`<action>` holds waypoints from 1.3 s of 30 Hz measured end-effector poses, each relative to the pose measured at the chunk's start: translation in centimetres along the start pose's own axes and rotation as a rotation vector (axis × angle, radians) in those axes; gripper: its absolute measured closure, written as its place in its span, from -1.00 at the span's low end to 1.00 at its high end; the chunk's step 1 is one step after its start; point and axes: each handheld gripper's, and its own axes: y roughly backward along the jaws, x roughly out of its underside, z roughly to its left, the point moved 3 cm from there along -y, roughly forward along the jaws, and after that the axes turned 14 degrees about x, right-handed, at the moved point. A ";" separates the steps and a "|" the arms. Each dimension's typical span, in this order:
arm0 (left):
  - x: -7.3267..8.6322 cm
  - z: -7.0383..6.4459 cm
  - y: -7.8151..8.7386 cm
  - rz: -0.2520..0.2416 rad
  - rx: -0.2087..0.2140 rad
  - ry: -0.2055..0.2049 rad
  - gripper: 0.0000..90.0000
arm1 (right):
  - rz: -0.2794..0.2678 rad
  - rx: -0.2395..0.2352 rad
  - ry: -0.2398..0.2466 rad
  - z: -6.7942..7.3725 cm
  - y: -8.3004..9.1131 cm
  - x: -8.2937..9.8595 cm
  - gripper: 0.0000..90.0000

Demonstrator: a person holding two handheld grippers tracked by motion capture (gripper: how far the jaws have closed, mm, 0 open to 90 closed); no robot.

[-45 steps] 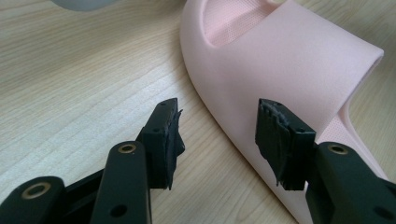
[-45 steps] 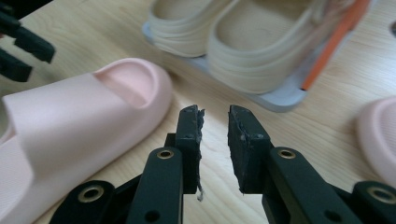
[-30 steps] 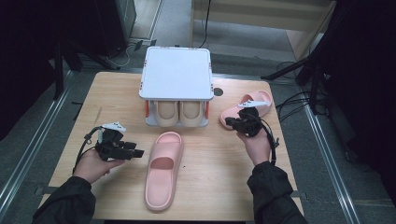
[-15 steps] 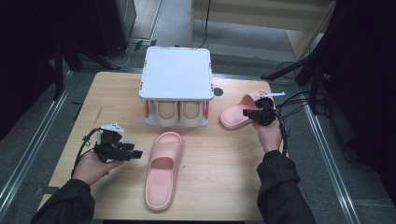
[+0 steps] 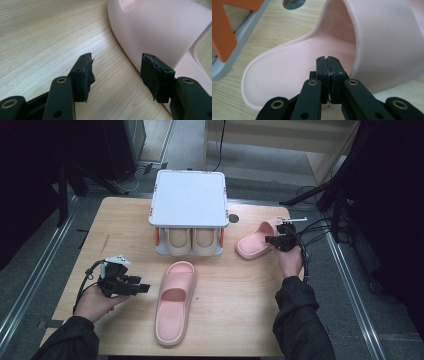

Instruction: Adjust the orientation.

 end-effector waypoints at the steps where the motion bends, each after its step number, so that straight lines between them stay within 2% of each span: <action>1: 0.0 0.0 0.0 -0.001 0.000 0.001 -0.05 | 0.000 0.009 0.010 -0.1 0.0 0.0 0.97; 11: -0.2 0.1 -0.2 0.008 0.004 -0.003 -0.06 | 0.009 0.026 0.010 -1.0 0.4 0.6 0.92; 18: -0.8 0.1 -0.9 0.024 0.032 -0.011 -0.05 | 0.011 0.021 0.004 -1.6 0.8 1.1 0.85; 23: -1.2 0.1 -1.1 0.030 0.035 -0.020 -0.05 | -0.015 0.009 -0.004 -1.8 1.9 1.1 0.75; 28: -1.5 0.3 -1.2 0.031 0.040 -0.018 -0.05 | -0.030 0.025 -0.035 -2.5 3.5 1.2 0.60; 30: -1.5 0.3 -1.3 0.031 0.041 -0.017 -0.05 | -0.039 0.029 -0.048 -3.0 3.8 1.4 0.42; 34: -1.7 0.2 -1.4 0.036 0.041 -0.024 -0.06 | -0.007 0.031 -0.082 -3.6 2.9 1.9 0.10; 39: -1.6 0.2 -1.5 0.042 0.040 -0.019 -0.06 | 0.009 0.060 -0.142 -3.9 1.3 2.0 -0.02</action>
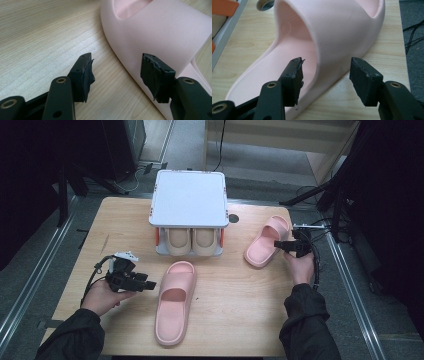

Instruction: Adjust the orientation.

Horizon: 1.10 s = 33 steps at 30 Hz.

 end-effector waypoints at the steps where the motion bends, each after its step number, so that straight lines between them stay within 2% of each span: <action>1: 0.0 0.0 0.0 0.000 -0.001 0.001 -0.06 | -0.001 0.011 -0.008 0.0 -0.3 0.0 -0.02; 7: 0.3 -0.2 0.2 -0.009 0.005 0.001 -0.06 | 0.033 0.033 -0.002 0.2 -1.6 -0.1 0.03; 9: 0.3 -0.6 0.3 -0.018 0.010 -0.011 -0.06 | 0.036 0.021 -0.022 0.0 -1.8 -0.2 0.12; 12: 0.4 -0.8 0.3 -0.015 0.010 -0.019 -0.07 | 0.032 0.025 -0.020 -0.1 -1.9 -0.4 0.22; 16: 0.5 -0.8 0.3 -0.018 0.002 -0.015 -0.07 | 0.023 0.044 -0.008 -0.1 -1.7 -0.6 0.55; 19: 0.5 -0.8 0.5 -0.038 -0.015 -0.013 -0.06 | 0.027 0.045 -0.017 0.1 -1.6 -0.6 0.69; 23: 0.6 -0.6 0.7 -0.043 -0.022 -0.007 -0.06 | 0.032 0.065 0.004 0.4 -1.5 -0.7 0.85; 28: 0.5 -0.5 0.6 -0.039 -0.024 0.011 -0.08 | 0.019 0.057 0.022 0.7 -1.0 -0.9 0.88; 33: 0.4 -0.4 0.8 -0.040 -0.021 0.008 -0.11 | 0.001 0.062 0.035 1.0 -0.1 -1.0 0.88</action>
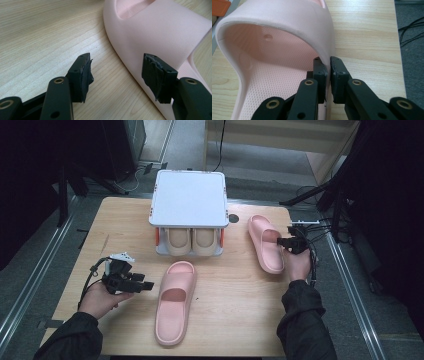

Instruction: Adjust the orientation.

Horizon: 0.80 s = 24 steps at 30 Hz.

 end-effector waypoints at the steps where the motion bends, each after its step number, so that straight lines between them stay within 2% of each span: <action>1: -0.1 0.0 0.0 -0.002 0.001 0.002 -0.11 | -0.004 0.003 0.006 0.1 0.2 0.0 0.88; 17: -1.8 0.0 -0.8 0.025 0.023 -0.031 -0.11 | -0.027 -0.021 0.063 0.3 4.5 2.2 0.88; 24: -2.7 0.1 -1.3 0.030 0.045 -0.039 -0.12 | -0.025 -0.035 0.097 1.5 6.1 3.6 0.88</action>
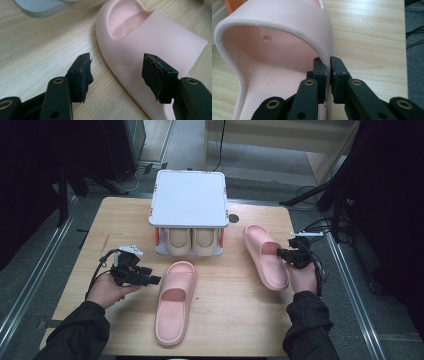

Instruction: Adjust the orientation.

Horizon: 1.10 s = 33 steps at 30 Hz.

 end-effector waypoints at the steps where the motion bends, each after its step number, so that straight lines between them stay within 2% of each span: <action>1: -0.1 0.0 -0.1 0.001 0.001 0.002 -0.12 | 0.001 -0.001 0.005 0.2 0.2 0.2 0.88; 6: -0.8 0.0 -0.4 0.015 0.020 -0.018 -0.05 | 0.000 -0.015 0.027 1.2 1.4 1.2 0.88; 10: -1.0 -0.2 -0.6 -0.003 0.031 -0.033 -0.03 | 0.002 -0.034 0.040 2.2 2.5 2.0 0.88; 18: -1.1 -0.2 -0.4 -0.007 0.034 -0.038 0.02 | 0.002 -0.070 0.074 4.8 4.1 3.6 0.88; 21: -1.1 -0.5 0.0 -0.026 0.049 -0.031 0.24 | 0.009 -0.091 0.092 5.8 4.5 4.0 0.87; 23: -1.1 -0.6 0.2 -0.035 0.041 -0.044 0.35 | 0.007 -0.096 0.109 6.6 4.7 4.3 0.87; 28: -1.0 -0.5 0.4 -0.032 0.037 -0.056 0.47 | 0.009 -0.123 0.137 8.4 5.1 5.3 0.87; 33: -0.8 -0.6 0.2 -0.006 0.031 -0.065 0.60 | 0.024 -0.131 0.174 10.0 5.0 6.0 0.87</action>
